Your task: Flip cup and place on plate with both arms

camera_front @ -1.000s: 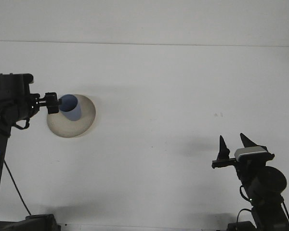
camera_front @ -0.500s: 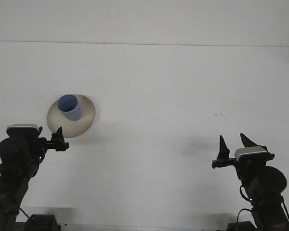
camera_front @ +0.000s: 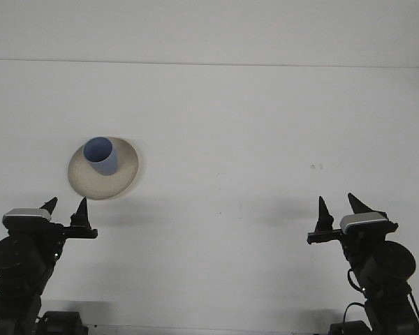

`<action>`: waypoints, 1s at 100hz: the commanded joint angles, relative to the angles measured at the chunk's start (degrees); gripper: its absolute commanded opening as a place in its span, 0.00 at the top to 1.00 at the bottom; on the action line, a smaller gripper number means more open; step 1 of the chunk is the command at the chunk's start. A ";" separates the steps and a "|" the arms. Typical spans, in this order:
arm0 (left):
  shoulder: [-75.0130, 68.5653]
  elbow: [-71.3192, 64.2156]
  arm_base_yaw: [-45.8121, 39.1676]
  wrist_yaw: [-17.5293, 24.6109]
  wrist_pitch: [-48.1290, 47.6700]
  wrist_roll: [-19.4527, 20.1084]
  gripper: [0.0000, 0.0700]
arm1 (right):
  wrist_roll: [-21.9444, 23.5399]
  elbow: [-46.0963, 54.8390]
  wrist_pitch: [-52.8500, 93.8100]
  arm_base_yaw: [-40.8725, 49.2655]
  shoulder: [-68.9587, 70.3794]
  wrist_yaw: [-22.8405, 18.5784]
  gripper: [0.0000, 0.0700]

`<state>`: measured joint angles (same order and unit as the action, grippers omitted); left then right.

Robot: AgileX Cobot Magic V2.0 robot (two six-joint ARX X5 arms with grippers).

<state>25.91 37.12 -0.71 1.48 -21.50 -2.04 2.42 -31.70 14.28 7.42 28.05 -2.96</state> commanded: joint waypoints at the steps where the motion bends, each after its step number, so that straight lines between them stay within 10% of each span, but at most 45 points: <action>1: 0.20 0.66 0.04 0.07 -0.22 0.04 0.60 | 0.59 -0.48 -0.52 0.07 0.02 0.02 0.68; 12: 0.20 0.66 0.04 0.07 -1.11 0.04 1.00 | 0.57 -0.48 -0.57 0.07 0.02 0.02 1.00; 100: 0.17 0.68 0.04 0.07 -1.09 -0.17 0.98 | 0.57 -0.48 -0.61 0.07 0.02 0.02 1.00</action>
<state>25.91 37.12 -0.71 1.48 -23.16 -2.26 2.42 -31.70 14.26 7.42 28.05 -2.94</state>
